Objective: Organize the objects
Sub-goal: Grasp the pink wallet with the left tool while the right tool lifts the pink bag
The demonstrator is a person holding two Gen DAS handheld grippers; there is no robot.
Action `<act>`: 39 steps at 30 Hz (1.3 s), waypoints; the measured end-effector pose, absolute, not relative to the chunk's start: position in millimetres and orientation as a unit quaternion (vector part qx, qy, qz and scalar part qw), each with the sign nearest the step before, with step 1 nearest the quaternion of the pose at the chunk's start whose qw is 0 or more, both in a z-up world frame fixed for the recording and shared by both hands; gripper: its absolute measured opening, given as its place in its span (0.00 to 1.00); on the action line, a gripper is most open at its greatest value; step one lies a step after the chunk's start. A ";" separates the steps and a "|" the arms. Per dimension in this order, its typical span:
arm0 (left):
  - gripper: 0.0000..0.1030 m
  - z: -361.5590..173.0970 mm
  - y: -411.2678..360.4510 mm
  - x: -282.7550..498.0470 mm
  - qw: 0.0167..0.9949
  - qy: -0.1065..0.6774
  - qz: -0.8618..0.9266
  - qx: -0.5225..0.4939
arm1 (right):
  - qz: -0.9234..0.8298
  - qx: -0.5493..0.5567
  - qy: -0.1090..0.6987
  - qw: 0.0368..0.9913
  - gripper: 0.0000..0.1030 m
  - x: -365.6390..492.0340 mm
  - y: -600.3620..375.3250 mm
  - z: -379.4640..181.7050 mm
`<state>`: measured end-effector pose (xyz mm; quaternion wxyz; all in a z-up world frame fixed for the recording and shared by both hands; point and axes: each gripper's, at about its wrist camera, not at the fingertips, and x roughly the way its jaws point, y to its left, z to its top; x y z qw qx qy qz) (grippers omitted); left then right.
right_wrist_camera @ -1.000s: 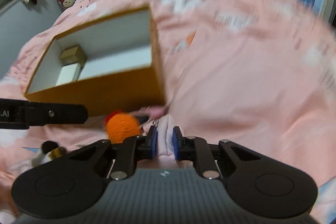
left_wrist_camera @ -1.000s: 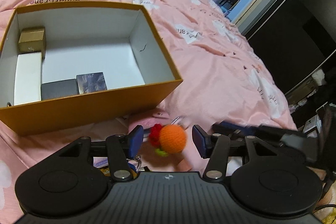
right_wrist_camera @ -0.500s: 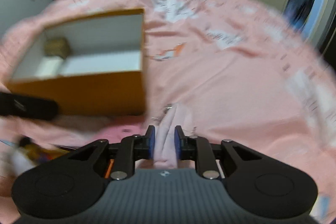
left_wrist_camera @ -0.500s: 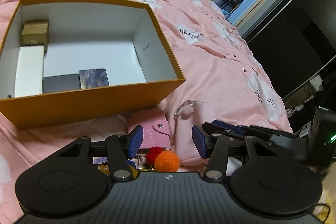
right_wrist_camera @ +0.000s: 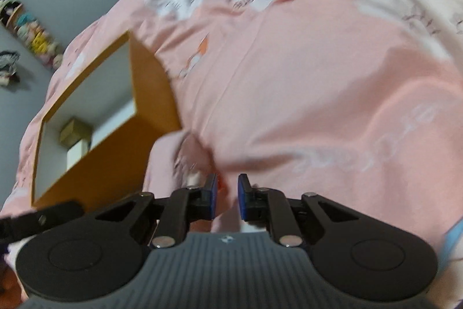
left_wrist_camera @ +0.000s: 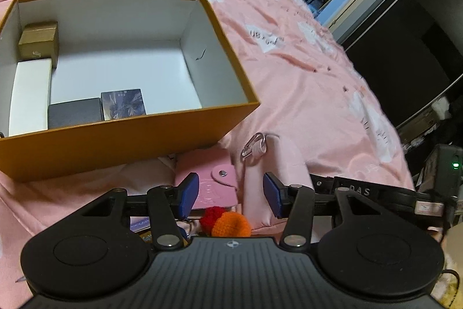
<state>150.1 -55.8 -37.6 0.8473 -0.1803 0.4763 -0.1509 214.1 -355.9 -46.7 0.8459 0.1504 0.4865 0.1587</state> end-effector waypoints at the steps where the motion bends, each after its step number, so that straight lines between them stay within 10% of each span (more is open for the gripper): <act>1: 0.59 -42.6 -57.4 154.4 0.844 0.486 -0.148 -0.171 | 0.168 0.151 0.488 0.843 0.20 212.8 -352.9 -49.1; 14: 0.59 -94.0 -32.3 182.3 0.804 0.547 -0.082 -0.218 | 0.240 0.231 0.538 0.774 0.57 252.4 -339.9 -96.2; 23: 0.60 -99.3 -27.0 183.8 0.799 0.552 -0.079 -0.225 | 0.256 0.234 0.527 0.776 0.25 252.0 -339.0 -83.9; 39: 0.75 -151.0 -38.2 221.4 0.714 0.615 -0.096 -0.321 | 0.206 0.127 0.480 0.843 0.25 243.6 -356.7 -72.5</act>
